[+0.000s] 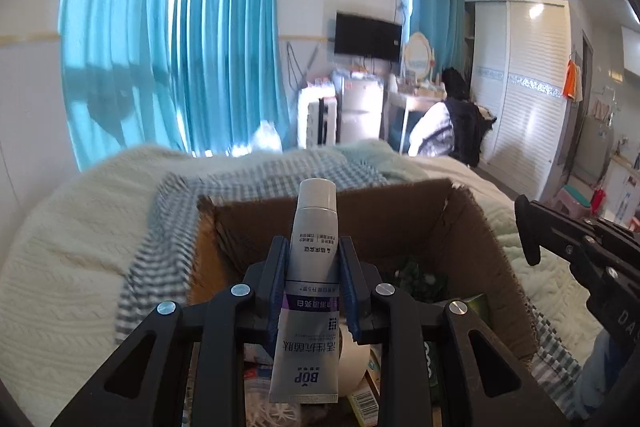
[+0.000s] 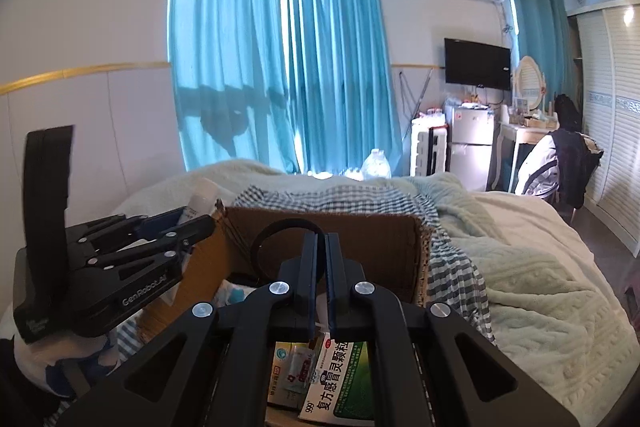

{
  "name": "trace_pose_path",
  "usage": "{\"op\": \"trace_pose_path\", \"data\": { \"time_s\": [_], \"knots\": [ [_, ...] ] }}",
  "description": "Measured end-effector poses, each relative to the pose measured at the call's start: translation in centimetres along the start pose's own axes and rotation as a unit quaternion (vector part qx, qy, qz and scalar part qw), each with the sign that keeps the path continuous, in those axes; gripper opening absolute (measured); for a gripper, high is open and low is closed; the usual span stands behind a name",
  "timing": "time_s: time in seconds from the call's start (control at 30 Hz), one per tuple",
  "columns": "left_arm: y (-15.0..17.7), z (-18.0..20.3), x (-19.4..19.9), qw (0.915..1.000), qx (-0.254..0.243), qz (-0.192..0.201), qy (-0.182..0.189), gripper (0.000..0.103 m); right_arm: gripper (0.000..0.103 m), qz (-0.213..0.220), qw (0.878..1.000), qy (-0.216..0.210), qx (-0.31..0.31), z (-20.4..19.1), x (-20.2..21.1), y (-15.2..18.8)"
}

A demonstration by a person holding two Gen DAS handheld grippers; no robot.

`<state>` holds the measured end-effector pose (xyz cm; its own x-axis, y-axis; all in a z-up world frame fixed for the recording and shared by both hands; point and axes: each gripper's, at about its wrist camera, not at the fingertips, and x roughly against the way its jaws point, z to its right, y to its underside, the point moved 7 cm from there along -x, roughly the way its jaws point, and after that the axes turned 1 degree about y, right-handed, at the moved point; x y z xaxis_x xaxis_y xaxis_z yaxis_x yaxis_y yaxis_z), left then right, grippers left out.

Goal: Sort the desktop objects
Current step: 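Open both grippers to drop the tube and hair tie into the box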

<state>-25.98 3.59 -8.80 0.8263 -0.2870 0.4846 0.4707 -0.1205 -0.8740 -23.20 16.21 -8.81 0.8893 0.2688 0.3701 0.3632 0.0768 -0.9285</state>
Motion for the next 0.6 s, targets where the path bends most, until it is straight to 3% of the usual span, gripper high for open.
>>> {"op": "trace_pose_path", "data": {
  "time_s": [0.3,0.37,0.4,0.43,0.53,0.6],
  "knots": [
    [1.8,-0.6,-4.4,0.9989,-0.007,-0.043,-0.017,0.028,0.003,-0.081,0.997,0.004,0.016,1.0,-6.9,2.4],
    [1.6,-0.8,-4.3,0.999,-0.004,-0.041,-0.018,0.043,0.004,-0.112,0.994,0.001,-0.004,2.0,-8.4,3.5],
    [1.5,-0.8,-4.6,0.9986,-0.008,-0.047,-0.02,0.067,0.006,-0.12,0.993,0.001,-0.012,2.4,-8.7,4.0],
    [1.3,-1.0,-4.7,0.9986,-0.008,-0.048,-0.021,0.075,0.014,-0.133,0.991,-0.001,-0.023,2.9,-9.1,4.5],
    [1.1,-1.0,-4.4,0.9991,-0.012,-0.035,-0.018,0.077,0.046,-0.129,0.99,-0.018,-0.045,3.7,-8.7,4.2],
    [0.9,-0.9,-4.0,0.9994,-0.017,-0.023,-0.019,0.077,0.053,-0.12,0.992,-0.015,-0.048,4.1,-8.0,3.9]
  ]
}}
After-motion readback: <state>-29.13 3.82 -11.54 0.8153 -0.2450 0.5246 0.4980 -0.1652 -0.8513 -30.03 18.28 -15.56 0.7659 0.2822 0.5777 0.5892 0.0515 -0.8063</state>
